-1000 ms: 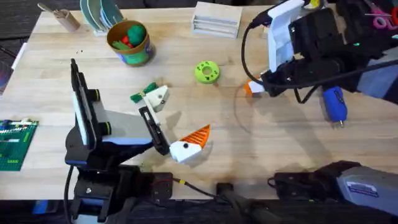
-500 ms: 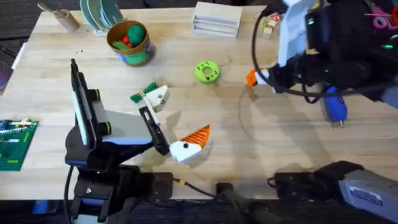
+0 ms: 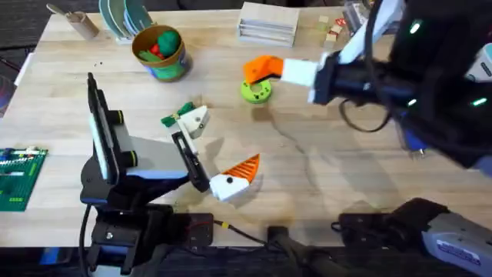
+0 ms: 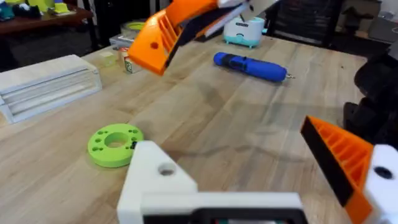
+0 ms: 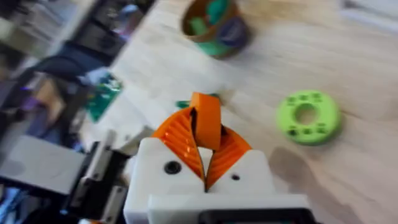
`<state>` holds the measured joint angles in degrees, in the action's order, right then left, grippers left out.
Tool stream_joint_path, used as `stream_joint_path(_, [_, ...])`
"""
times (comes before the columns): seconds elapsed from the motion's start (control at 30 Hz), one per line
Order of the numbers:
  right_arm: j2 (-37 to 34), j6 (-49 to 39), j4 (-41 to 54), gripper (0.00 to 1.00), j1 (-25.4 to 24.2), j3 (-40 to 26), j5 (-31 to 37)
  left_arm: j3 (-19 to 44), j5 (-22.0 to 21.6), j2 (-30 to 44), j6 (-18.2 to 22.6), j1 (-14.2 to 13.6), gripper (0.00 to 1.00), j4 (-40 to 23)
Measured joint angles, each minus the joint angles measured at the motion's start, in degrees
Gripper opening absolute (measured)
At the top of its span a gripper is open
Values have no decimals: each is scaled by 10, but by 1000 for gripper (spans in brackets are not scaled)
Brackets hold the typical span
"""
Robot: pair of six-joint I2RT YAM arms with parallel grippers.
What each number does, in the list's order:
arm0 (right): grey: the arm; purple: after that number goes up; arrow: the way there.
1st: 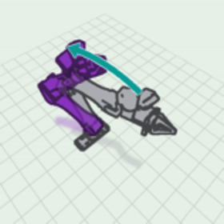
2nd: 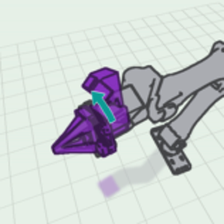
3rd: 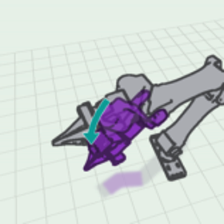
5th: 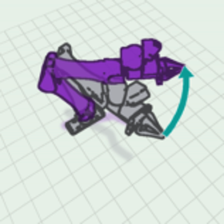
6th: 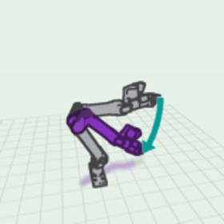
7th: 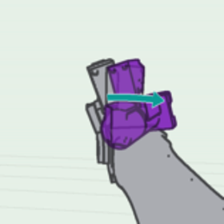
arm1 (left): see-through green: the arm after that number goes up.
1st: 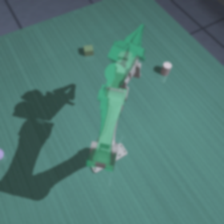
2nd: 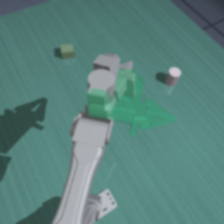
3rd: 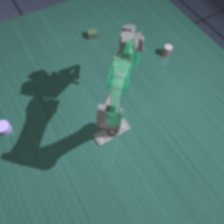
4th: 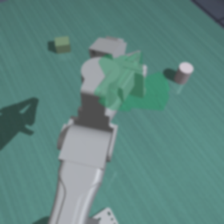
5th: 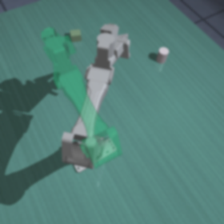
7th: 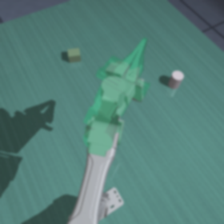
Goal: Pick up the gripper from the table and insert it into the empty holder that is missing its gripper. Then pick up a screw, insert it into the mounting hole, and use the screwdriver to tighten it. Finally, clean up the table by picking up the vegetable and placing it into the bucket.
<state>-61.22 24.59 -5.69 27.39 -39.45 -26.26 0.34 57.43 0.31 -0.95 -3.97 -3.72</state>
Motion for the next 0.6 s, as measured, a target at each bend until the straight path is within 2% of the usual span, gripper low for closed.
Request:
stream_joint_path(0.1, [-11,65,-80,11,25,42,-23,0,0,0,0,0,993,0])
stream_joint_path(0.3, [-31,176,-178,11,45,106,-40,0,0,0,0,0,993,0])
stream_joint_path(0.6, [-73,253,-260,11,104,120,-62,0,0,0,0,0,993,0])
